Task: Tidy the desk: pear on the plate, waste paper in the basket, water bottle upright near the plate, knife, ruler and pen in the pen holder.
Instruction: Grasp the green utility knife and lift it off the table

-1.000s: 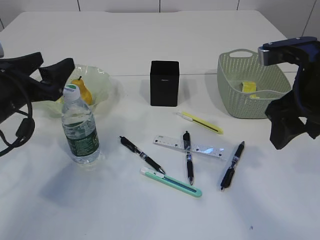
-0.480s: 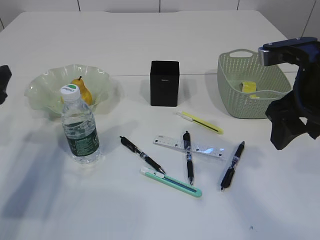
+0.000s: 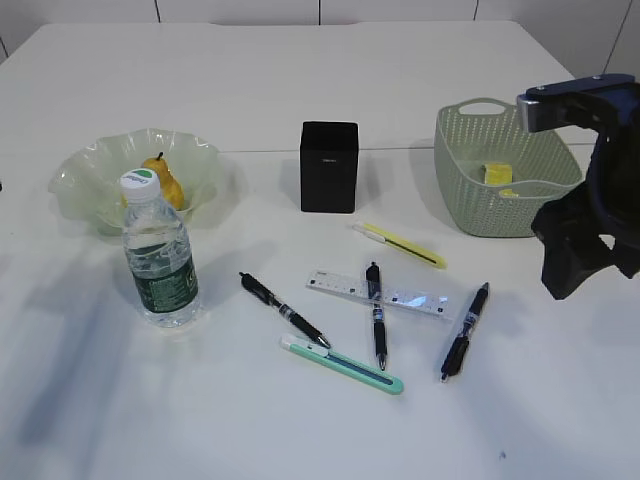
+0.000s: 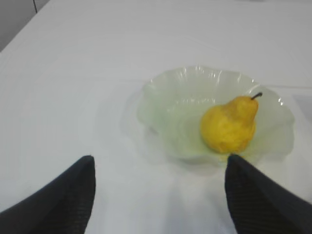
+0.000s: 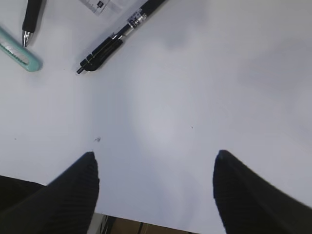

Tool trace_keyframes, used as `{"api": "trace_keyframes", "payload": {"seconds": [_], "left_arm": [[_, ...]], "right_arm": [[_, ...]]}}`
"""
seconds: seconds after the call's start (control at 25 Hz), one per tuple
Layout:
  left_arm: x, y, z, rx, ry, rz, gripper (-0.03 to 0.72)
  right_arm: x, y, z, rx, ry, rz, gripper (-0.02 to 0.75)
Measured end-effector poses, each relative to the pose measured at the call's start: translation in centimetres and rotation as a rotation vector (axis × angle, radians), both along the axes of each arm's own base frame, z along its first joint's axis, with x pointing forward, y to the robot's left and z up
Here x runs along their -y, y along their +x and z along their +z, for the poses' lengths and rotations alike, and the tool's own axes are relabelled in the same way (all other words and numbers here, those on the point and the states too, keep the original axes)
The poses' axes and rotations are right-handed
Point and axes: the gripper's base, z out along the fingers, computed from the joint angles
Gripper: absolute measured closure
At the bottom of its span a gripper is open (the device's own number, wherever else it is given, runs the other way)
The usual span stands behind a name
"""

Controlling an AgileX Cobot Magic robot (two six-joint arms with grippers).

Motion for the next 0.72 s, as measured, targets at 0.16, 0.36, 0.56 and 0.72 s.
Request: {"api": "trace_keyframes", "payload": {"seconds": [0.16, 0.36, 0.56, 0.72], "left_arm": [[-0.1, -1.8, 0.1, -0.183, 0.006, 0.013, 0.098], [-0.2, -3.2, 0.8, -0.414, 0.014, 0.032, 0.098], [-0.5, -3.6, 2.9, -0.64, 0.019, 0.054, 0.106], [-0.4, -3.9, 4.8, -0.801, 0.04, 0.024, 0.132]], "right_arm": [[0.1, 0.0, 0.0, 0.003, -0.015, 0.004, 0.2], [0.1, 0.0, 0.0, 0.004, -0.017, 0.004, 0.2], [0.1, 0.1, 0.0, 0.006, -0.016, 0.004, 0.2], [0.1, 0.2, 0.0, 0.02, -0.012, 0.005, 0.199]]}}
